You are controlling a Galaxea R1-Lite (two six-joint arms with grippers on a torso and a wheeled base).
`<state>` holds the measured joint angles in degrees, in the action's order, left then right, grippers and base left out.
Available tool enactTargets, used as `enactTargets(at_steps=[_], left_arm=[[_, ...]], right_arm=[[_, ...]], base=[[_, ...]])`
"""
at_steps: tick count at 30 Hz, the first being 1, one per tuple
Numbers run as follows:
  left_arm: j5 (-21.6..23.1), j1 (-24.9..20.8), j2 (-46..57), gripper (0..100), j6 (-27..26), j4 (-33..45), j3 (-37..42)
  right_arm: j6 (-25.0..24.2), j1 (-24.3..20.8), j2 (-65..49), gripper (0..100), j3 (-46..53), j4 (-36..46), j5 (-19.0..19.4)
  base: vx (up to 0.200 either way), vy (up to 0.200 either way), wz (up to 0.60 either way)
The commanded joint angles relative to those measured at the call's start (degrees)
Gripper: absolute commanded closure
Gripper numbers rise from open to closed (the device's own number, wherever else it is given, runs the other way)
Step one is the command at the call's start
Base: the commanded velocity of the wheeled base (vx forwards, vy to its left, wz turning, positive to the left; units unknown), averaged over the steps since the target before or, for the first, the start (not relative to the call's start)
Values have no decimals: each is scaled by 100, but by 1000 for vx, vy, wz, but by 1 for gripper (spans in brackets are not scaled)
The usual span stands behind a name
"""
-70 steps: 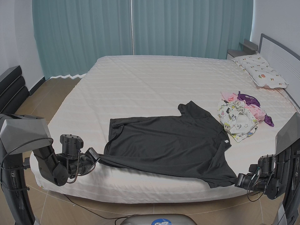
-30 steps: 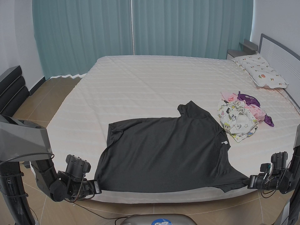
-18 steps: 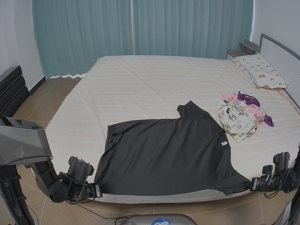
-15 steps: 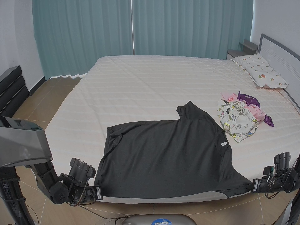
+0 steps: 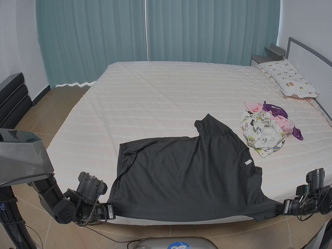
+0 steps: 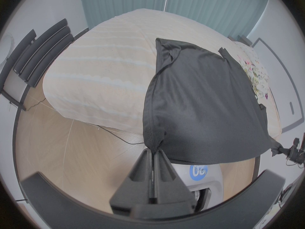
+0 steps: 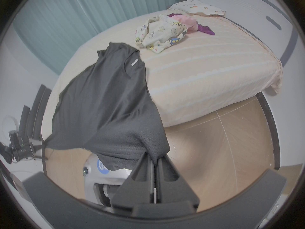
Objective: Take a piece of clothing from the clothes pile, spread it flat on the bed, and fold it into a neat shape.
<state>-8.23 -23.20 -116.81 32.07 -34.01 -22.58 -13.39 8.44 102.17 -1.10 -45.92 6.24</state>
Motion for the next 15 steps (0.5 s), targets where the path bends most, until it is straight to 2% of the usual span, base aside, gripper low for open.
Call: enactTargets(at_steps=[1,7,9,15], left_arm=[[14,184,220,100,168,-9,-212],[76,325,589,100,317,0,-291],[225,360,660,100,343,-9,-326],[401,360,616,100,967,-106,-599]], right_arm=[[-367,-53,-118,100,-277,-374,9],[-446,-220,-162,100,-646,-488,35],[-604,-395,-189,100,-822,-479,61],[-762,-597,-74,100,-1173,-462,26]], base=[[0,0,0],[0,0,0],[0,0,0],[0,0,0]])
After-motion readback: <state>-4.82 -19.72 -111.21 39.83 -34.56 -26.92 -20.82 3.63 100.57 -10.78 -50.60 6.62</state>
